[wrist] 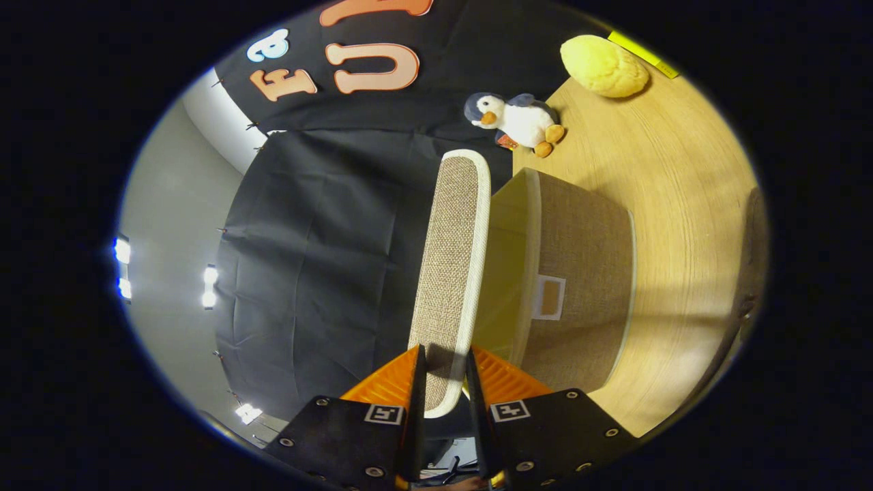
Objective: Open the storage box then place both shoes into the box .Put the left shoe in first, then the right shoe, with the right side of both shoes facing outward in a uniform manner.
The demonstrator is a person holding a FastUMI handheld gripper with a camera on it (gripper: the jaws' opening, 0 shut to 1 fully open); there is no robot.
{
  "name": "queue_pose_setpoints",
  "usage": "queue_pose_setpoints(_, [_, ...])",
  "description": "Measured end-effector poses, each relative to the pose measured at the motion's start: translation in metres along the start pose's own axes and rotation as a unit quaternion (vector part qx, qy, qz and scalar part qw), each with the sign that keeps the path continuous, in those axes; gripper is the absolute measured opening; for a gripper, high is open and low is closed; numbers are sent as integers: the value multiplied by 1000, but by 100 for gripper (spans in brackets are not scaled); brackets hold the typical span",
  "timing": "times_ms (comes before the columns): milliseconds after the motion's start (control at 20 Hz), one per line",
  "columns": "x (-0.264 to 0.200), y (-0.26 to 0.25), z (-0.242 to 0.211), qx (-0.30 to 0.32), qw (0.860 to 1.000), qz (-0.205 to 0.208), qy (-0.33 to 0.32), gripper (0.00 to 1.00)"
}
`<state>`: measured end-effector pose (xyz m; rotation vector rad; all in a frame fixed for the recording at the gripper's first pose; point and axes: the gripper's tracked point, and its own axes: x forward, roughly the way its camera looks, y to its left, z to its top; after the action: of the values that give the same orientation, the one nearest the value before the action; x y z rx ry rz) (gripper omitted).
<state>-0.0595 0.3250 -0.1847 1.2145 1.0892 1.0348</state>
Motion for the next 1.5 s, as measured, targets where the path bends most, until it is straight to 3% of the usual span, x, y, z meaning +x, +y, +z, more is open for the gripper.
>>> queue_pose_setpoints(250, [22, 49, 12, -9, 999, 21, -30, 27])
queue_pose_setpoints(600, [80, 115, 18, -69, 996, 20, -49, 19])
queue_pose_setpoints(800, [123, 132, 13, -95, 994, -4, -53, 19])
queue_pose_setpoints(900, [142, 129, 15, -106, 992, -36, -64, 20])
queue_pose_setpoints(1100, [154, 125, 5, -151, 984, -71, -61, 39])
queue_pose_setpoints(1250, [142, 116, 4, -180, 977, -96, -65, 66])
queue_pose_setpoints(1500, [89, 79, 14, -234, 953, -170, -94, 84])
